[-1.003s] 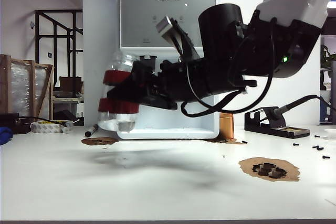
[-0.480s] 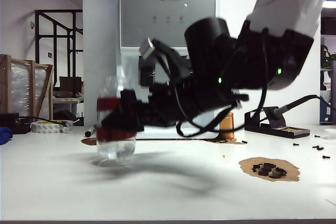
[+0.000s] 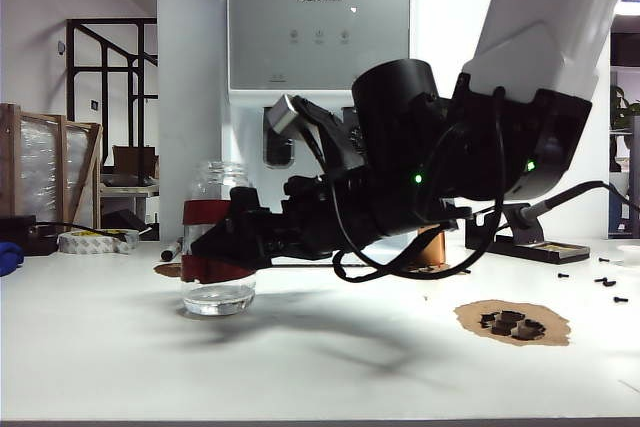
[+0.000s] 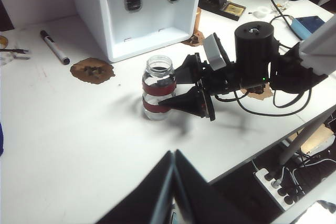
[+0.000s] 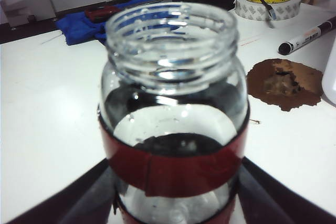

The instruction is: Pick up the water bottle with two loops of red belts, then reach the front water dispenser and gently press the gray-black baffle horizontally to get a little water.

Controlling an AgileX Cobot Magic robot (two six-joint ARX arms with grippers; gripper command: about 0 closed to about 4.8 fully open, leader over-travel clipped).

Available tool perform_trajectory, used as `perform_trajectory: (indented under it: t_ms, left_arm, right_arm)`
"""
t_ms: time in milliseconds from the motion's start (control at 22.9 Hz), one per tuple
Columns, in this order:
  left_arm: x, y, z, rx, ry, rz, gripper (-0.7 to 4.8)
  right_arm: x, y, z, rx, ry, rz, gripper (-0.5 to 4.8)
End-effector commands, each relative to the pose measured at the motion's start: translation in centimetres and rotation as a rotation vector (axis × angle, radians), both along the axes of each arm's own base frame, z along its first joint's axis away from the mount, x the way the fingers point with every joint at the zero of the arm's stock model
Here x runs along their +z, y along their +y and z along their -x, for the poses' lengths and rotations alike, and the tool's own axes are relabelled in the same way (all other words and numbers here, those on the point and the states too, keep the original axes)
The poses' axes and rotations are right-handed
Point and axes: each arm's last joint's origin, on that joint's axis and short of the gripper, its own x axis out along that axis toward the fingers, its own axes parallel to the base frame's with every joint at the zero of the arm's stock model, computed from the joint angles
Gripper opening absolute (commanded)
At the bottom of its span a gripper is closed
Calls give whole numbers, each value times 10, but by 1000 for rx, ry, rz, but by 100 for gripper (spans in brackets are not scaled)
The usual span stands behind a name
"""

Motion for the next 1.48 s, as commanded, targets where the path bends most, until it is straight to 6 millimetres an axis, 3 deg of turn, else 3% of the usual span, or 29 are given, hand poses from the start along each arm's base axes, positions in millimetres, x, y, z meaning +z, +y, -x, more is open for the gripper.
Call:
perform_trajectory:
  t_ms: [44,87,131,262,436,916,1265,1483]
  left_arm:
    - [0,0,5,-3,-11,4,-5]
    - [0,0,7,-3,-16,4,-5]
    - [0,0,8,-2,-22,3,-5]
    - [0,0,11,3,-28,0,-5]
    - [-1,1,12,17,-26,-8,-5]
    - [-4,1,13,17,10,-9,-4]
    - [-7,1,23,38,-8,-21,-4]
    - [-9,4,33,133,-48,-68,-4]
  right_arm:
    - [-5,2,5,66,75,2,142]
    - [-5,2,5,69,76,2,206]
    - [-4,2,5,67,85,-4,307]
    - [1,2,5,58,90,-4,324]
    - [8,1,5,46,73,-7,443]
    - [2,0,7,45,124,48,479]
    - [32,-6,13,34,91,98,479]
    - [36,-12,20,29,127,197,479]
